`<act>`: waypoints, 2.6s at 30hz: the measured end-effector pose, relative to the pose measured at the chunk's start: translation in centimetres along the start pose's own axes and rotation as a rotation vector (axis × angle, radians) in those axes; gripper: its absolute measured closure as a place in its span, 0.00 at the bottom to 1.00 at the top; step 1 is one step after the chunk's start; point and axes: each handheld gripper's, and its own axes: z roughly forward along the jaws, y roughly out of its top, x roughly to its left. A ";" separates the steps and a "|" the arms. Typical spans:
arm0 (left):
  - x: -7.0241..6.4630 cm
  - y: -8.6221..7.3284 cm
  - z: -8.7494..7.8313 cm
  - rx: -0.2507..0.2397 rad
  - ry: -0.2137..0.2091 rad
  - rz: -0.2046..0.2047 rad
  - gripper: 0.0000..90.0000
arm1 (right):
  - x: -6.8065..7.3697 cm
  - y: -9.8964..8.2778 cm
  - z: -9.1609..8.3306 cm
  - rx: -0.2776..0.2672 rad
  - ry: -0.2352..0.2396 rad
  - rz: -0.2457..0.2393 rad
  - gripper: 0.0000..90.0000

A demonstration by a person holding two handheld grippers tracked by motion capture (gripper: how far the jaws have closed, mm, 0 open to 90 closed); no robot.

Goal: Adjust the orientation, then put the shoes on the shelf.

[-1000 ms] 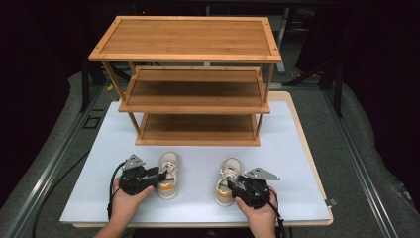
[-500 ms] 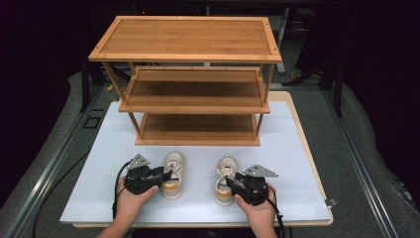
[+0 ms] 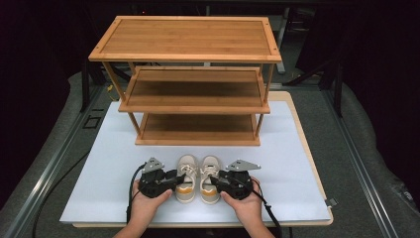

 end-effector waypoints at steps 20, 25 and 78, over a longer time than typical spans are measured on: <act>-0.5 -0.4 -0.3 0.005 0.001 0.016 0.64 | 2.6 -1.1 0.7 -0.093 -0.142 0.052 0.63; -0.5 -0.3 -0.1 0.001 0.008 -0.004 0.64 | 2.6 -1.0 0.9 -0.088 -0.152 0.035 0.63; -1.4 -2.1 0.5 -0.122 0.080 -0.164 0.61 | 3.2 -2.0 0.7 -0.132 -0.166 0.207 0.64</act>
